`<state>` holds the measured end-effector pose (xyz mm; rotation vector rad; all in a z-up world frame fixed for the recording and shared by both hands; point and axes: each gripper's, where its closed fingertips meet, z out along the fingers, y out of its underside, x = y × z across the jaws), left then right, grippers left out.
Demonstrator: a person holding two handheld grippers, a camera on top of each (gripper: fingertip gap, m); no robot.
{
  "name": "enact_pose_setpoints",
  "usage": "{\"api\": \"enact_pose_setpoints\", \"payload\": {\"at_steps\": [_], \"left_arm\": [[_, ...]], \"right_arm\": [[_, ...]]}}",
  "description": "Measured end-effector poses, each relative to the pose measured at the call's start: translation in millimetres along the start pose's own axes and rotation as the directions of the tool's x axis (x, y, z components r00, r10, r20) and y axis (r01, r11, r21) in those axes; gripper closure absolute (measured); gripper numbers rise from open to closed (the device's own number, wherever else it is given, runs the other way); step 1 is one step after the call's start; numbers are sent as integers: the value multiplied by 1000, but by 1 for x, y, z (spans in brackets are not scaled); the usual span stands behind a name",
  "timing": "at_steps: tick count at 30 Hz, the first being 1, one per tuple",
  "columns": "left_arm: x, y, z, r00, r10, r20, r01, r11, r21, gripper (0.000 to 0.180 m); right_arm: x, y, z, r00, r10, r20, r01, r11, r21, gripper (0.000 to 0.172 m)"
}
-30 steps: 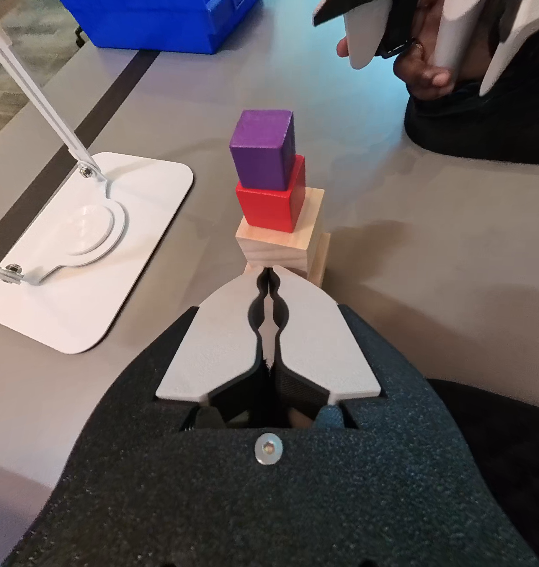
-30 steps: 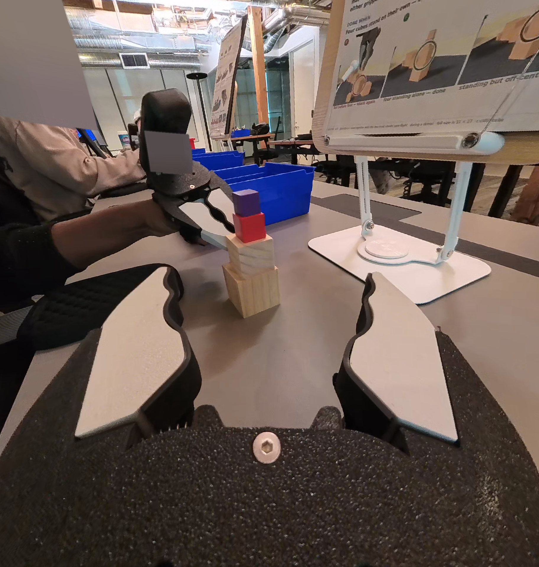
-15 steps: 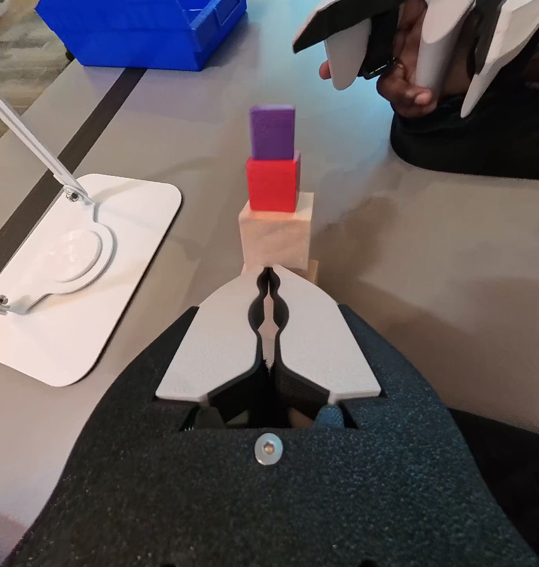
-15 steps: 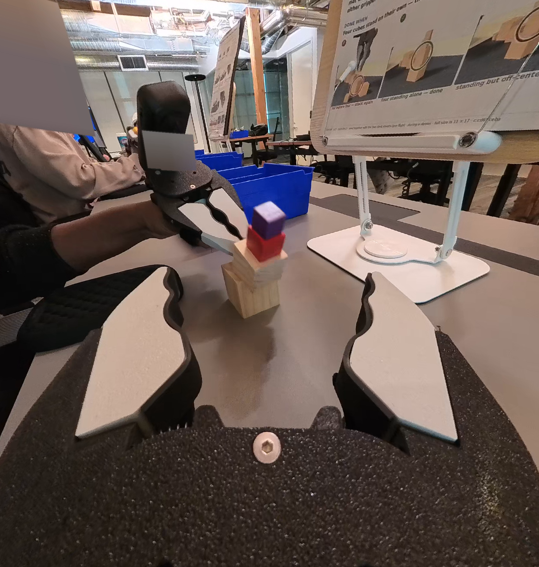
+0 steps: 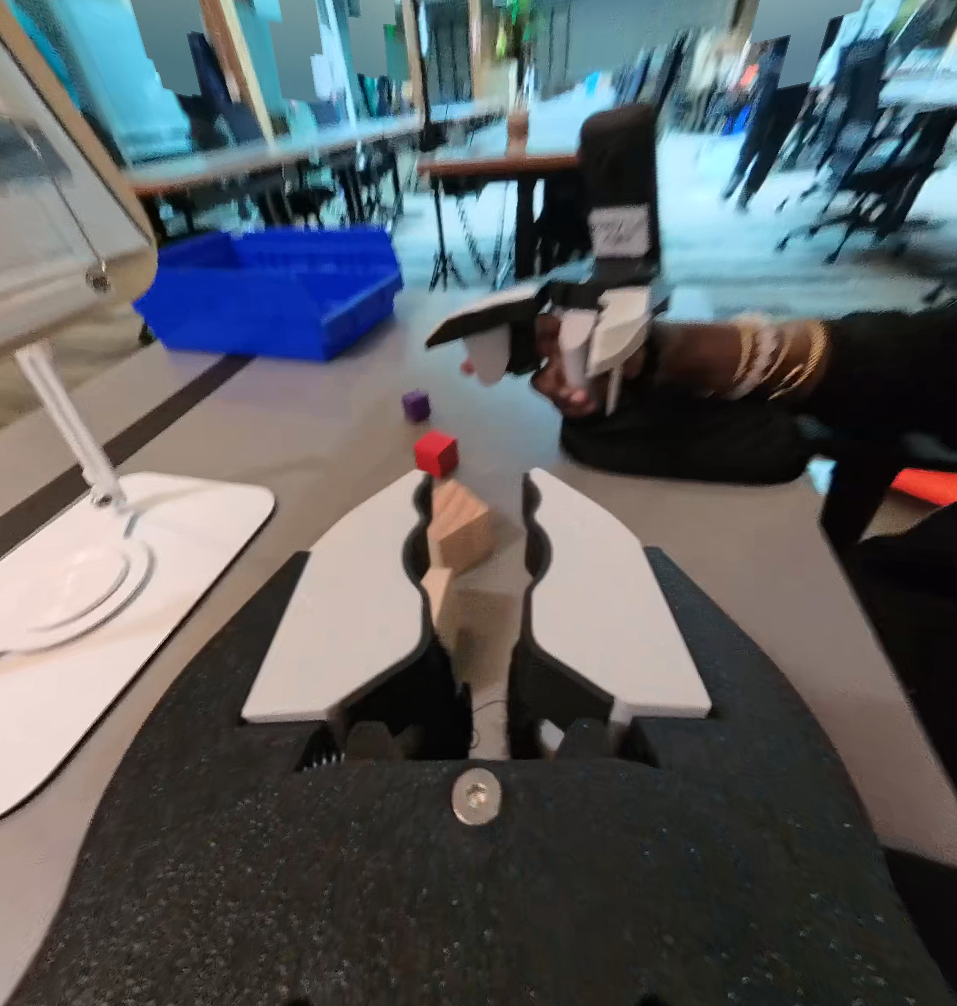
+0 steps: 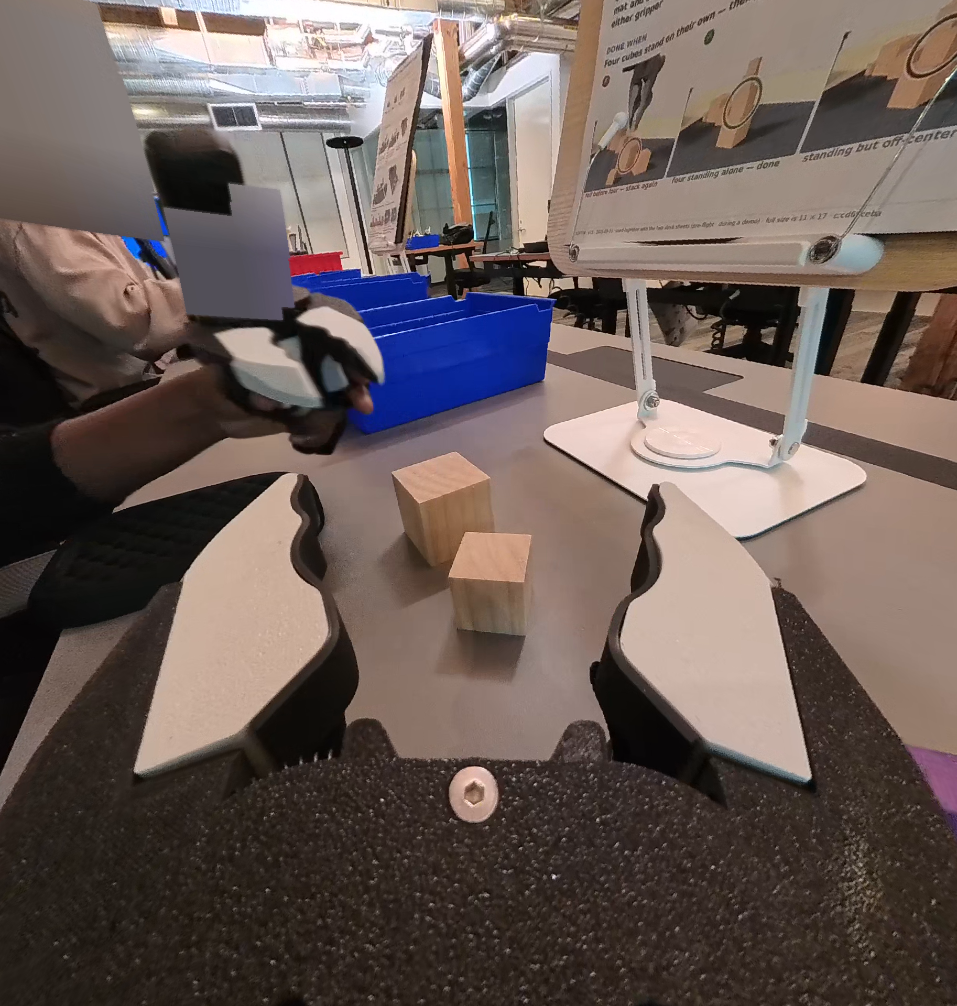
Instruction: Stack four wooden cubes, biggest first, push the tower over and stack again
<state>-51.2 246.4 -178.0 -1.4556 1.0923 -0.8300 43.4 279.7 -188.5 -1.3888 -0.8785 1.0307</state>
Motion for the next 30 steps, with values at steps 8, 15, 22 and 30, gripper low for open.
{"api": "enact_pose_setpoints", "payload": {"at_steps": [8,15,22,30], "left_arm": [[54,-30,-29,992,-80,-98,104,957,272,45],[89,-14,-36,995,-29,-98,46,983,179,34],[101,0,-40,997,-39,-69,54,972,228,34],[104,5,-38,997,-27,-72,42,976,214,37]], "right_arm": [[-1,1,1,1000,-5,1,5,1000,-9,61],[0,1,1,1000,-4,-1,4,1000,-9,61],[3,2,2,1000,3,-22,-3,1000,-26,60],[-8,27,29,960,-263,96,273,804,-529,61]]}}
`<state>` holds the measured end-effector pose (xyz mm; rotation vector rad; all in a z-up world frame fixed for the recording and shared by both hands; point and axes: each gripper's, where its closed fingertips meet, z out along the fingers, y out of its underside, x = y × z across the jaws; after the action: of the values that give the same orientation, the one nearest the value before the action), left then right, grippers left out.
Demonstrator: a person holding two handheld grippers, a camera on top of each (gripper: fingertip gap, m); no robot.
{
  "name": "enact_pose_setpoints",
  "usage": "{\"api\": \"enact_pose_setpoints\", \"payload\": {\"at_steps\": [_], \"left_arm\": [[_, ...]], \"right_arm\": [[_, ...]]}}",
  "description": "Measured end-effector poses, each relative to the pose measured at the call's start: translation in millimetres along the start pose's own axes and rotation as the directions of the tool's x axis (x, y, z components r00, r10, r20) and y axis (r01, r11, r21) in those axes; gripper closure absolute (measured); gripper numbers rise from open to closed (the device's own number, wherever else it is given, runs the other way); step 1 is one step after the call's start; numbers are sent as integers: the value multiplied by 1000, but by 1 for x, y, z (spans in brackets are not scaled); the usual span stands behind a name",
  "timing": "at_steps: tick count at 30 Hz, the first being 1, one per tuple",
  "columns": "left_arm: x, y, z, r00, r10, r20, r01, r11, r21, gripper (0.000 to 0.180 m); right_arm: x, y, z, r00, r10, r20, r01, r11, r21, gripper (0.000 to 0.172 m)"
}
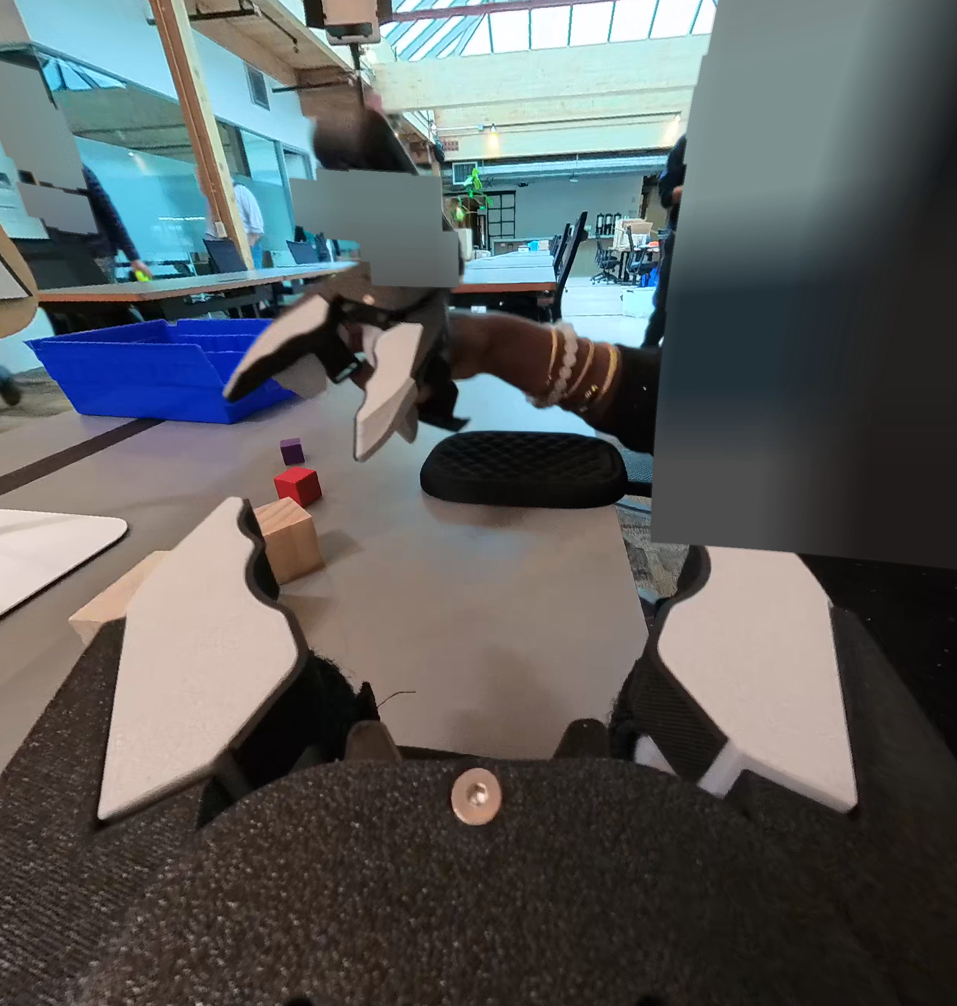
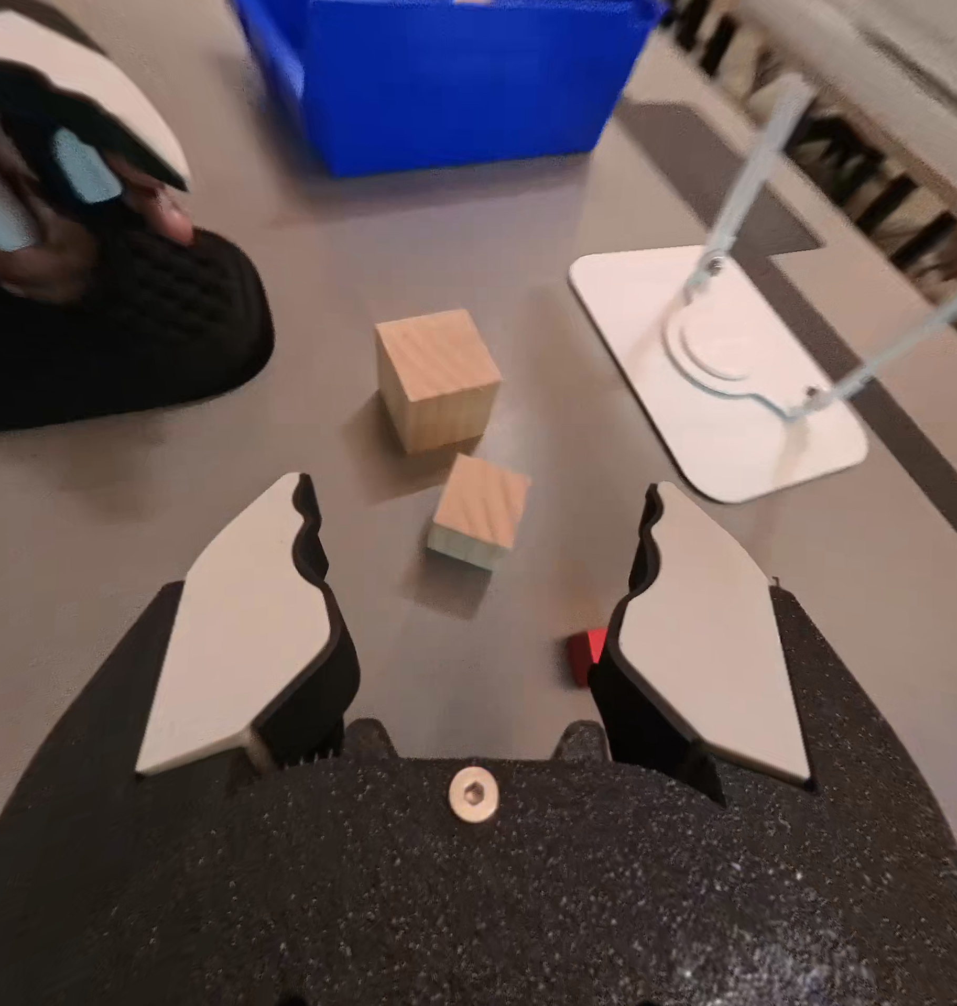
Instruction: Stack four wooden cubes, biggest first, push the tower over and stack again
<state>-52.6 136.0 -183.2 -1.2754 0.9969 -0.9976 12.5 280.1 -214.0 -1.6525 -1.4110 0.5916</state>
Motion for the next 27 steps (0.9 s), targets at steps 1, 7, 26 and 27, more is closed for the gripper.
{"api": "enact_pose_setpoints", "payload": {"at_steps": [1,7,26,27], "left_arm": [[0,1,1,1000,0,-1,0,1000,-6,37],[0,2,1,1000,1,5,-1,1000,-10,37],[-1,4,1,1000,-3,13,3,1000,-16,38],[-2,4,1,1000,-5,14,5,1000,-15,38]], "right_arm": [[-4,-7,7,999,-30,38,32,998,-57,63],[-14,-22,54,944,-163,285,267,886,-378,81],[-29,6,103,892,-132,432,395,691,-605,112],[-31,2,99,897,-130,423,385,700,-601,112]]}}
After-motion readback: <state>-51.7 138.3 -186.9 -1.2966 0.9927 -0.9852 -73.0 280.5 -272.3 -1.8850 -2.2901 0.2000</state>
